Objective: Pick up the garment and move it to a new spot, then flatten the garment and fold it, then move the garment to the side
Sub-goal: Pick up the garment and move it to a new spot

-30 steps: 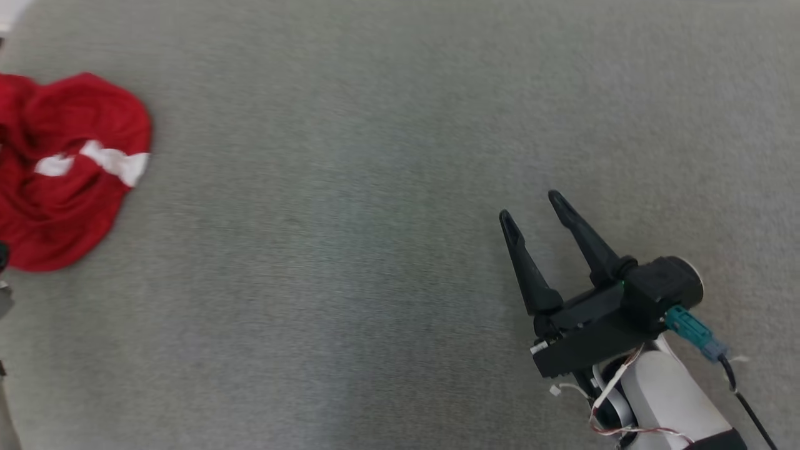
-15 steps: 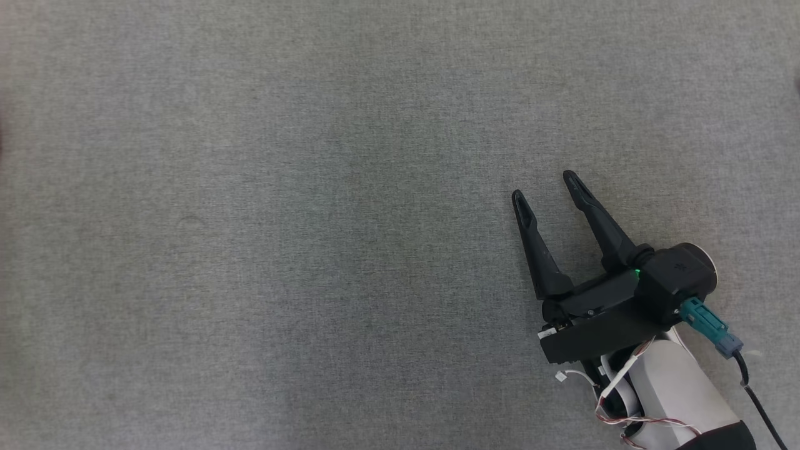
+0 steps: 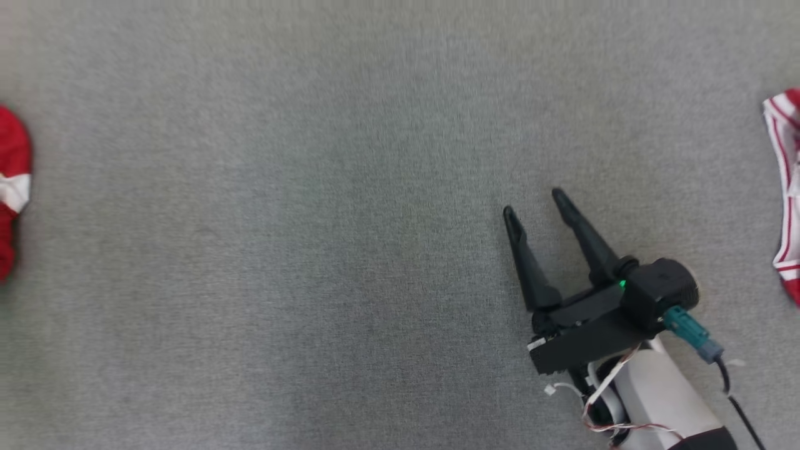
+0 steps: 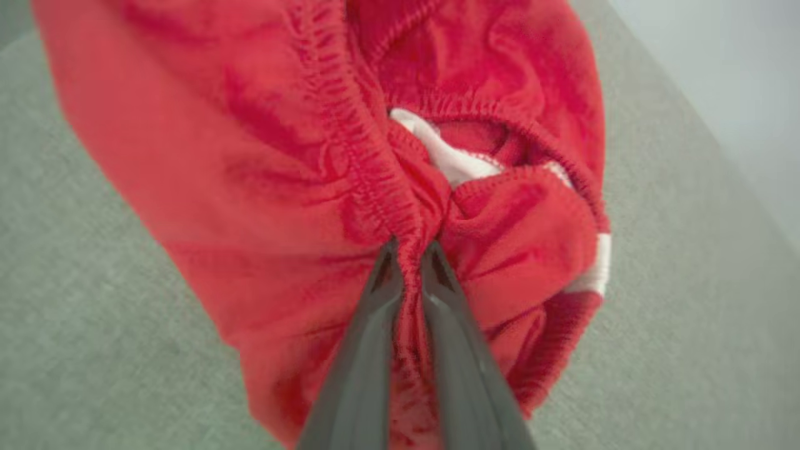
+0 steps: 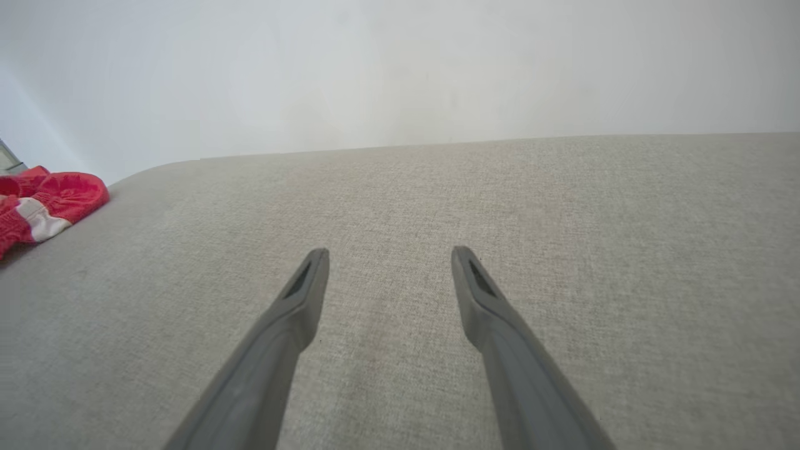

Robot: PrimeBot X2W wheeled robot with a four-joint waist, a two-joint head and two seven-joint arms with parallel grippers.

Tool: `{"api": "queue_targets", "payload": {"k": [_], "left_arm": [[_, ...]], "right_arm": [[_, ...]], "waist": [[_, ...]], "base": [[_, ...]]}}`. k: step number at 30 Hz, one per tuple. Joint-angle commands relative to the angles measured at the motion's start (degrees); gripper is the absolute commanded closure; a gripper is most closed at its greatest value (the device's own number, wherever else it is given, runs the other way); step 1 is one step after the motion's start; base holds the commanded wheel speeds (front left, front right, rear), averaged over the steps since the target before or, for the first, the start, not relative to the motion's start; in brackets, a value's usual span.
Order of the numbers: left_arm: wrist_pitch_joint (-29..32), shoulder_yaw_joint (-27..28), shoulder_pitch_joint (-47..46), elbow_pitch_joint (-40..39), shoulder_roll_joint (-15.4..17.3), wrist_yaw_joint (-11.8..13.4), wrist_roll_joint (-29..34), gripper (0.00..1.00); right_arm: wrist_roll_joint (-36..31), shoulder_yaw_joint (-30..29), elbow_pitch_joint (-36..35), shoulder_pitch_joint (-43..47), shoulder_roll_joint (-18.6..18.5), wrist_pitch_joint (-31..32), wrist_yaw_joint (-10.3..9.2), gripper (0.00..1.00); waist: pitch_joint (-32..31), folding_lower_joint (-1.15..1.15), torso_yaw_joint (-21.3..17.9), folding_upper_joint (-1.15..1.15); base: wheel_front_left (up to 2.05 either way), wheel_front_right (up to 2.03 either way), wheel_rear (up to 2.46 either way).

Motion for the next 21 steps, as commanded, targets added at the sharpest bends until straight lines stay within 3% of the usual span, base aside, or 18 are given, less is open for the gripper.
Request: {"api": "queue_targets", "payload": {"k": [1, 10, 15, 21], "left_arm": [[0.1, 0.0, 0.5, -0.9, 1.0, -0.4, 0.4, 1.00], [3.6, -3.4, -2.0, -11.1, 0.3, -3.3, -1.4, 1.00], [8.0, -7.1, -4.4, -17.2, -2.5, -4.6, -3.5, 1.00], [12.0, -13.7, -4.3, -25.1, -8.5, -5.0, -5.2, 1.00]], "right_arm": [[0.6, 0.3, 0.3, 0.5, 0.5, -0.4, -0.14, 0.00], [2.8, 2.0, 4.7, 2.7, 2.1, -1.3, -0.15, 0.00], [3.5, 1.7, 5.7, 3.8, 2.9, -1.5, -0.15, 0.00], [3.6, 2.5, 5.8, 4.9, 3.5, -1.5, -0.15, 0.00]], "waist": [[-3.7, -0.01, 0.8, -0.01], [-14.7, -0.01, -0.2, -0.01], [-18.5, -0.01, -2.5, -0.01], [-21.0, -0.01, -6.8, -0.01]], "base": [[0.00, 0.00, 0.00], [0.00, 0.00, 0.00], [0.00, 0.00, 0.00], [0.00, 0.00, 0.00]]}}
